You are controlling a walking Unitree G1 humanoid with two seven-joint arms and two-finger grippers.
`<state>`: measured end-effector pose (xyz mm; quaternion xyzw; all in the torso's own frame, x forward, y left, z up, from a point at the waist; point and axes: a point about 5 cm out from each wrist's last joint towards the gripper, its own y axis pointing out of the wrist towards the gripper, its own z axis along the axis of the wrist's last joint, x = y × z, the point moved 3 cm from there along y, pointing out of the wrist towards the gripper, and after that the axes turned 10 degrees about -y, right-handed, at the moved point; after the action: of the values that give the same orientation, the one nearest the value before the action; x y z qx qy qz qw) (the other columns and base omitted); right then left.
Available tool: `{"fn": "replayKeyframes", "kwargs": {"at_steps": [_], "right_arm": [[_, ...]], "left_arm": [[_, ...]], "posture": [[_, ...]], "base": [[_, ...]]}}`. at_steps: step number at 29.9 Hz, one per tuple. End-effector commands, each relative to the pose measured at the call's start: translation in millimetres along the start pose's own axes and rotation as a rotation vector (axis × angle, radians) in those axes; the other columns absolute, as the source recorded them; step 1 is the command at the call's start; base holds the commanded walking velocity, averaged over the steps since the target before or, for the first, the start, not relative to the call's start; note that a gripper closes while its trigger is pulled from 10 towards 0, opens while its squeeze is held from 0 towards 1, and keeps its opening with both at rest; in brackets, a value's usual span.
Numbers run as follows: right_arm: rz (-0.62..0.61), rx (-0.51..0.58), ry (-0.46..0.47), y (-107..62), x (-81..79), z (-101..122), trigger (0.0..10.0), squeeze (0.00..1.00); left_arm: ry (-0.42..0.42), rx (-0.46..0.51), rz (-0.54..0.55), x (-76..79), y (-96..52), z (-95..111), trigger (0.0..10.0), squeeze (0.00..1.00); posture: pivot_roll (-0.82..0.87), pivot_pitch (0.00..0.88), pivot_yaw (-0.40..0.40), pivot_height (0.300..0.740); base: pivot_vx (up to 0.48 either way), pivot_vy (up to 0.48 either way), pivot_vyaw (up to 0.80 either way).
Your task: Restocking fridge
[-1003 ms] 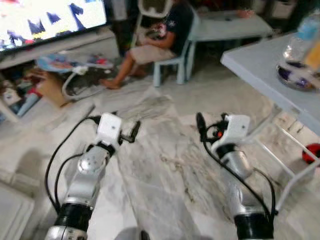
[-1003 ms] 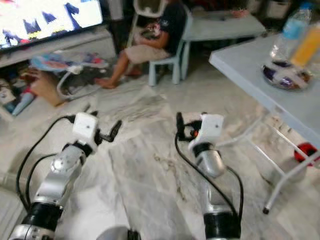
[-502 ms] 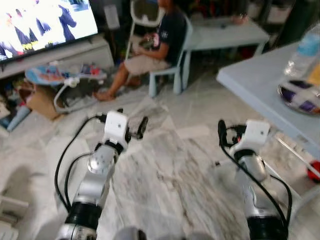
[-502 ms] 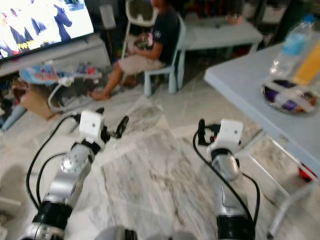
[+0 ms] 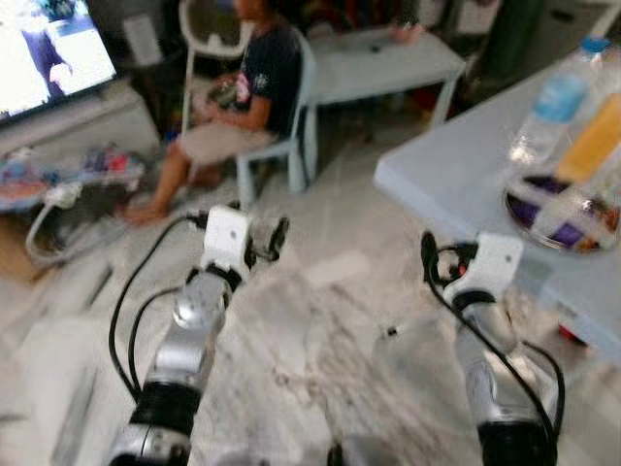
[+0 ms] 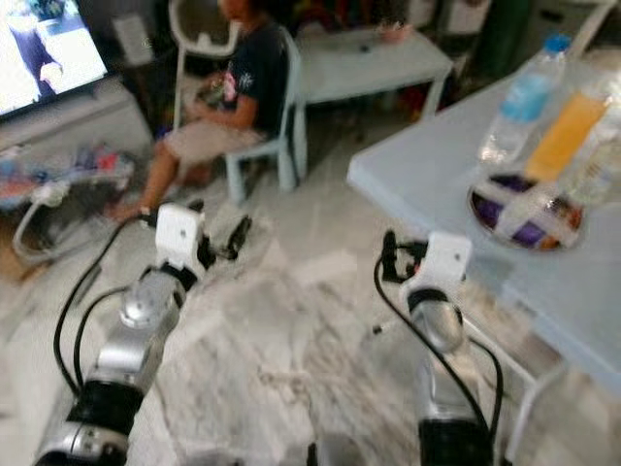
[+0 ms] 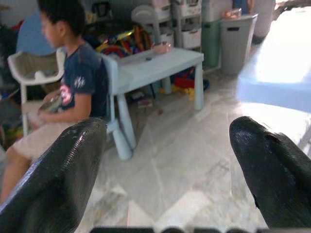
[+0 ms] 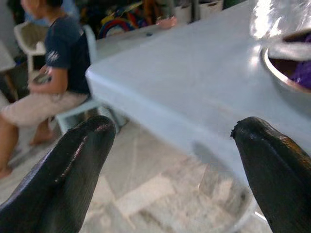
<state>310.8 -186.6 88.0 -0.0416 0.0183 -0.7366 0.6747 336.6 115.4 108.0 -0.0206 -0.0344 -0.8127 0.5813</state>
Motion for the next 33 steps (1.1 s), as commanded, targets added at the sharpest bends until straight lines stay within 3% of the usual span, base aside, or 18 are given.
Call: {"fn": "replayKeyframes", "kwargs": {"at_steps": [1, 5, 18, 26, 33], "right_arm": [[0.021, 0.010, 0.012, -0.3, -6.6, 2.0, 10.0, 0.00], [0.024, 0.016, 0.011, -0.3, -6.8, 2.6, 10.0, 0.00], [0.066, 0.041, -0.014, 0.3, -13.7, 5.5, 10.0, 0.00], [0.061, 0.050, -0.021, -1.2, -12.5, 6.4, 10.0, 0.00], [0.064, 0.063, -0.044, -4.7, -10.9, 7.7, 10.0, 0.00]], "left_arm": [[0.000, -0.008, 0.016, -4.0, -1.9, -2.8, 10.0, 0.00], [-0.002, 0.001, 0.011, -2.6, -1.1, -1.7, 10.0, 0.00], [-0.025, 0.036, 0.054, -9.0, 0.2, 3.9, 10.0, 0.00], [-0.044, 0.022, 0.061, -10.5, -0.4, 1.6, 10.0, 0.00], [-0.047, 0.004, 0.055, -8.4, -7.7, -5.4, 10.0, 0.00]], "posture": [[-0.11, 0.058, 0.036, 0.740], [-0.11, 0.058, 0.036, 0.740], [-0.11, 0.047, 0.035, 0.740], [-0.11, 0.047, 0.034, 0.740], [-0.12, 0.049, 0.041, 0.740]], "base": [[0.296, 0.379, -0.80], [0.277, 0.393, -0.80], [0.000, 0.000, 0.00], [0.000, 0.000, -0.72], [0.000, 0.320, -0.80]]}}
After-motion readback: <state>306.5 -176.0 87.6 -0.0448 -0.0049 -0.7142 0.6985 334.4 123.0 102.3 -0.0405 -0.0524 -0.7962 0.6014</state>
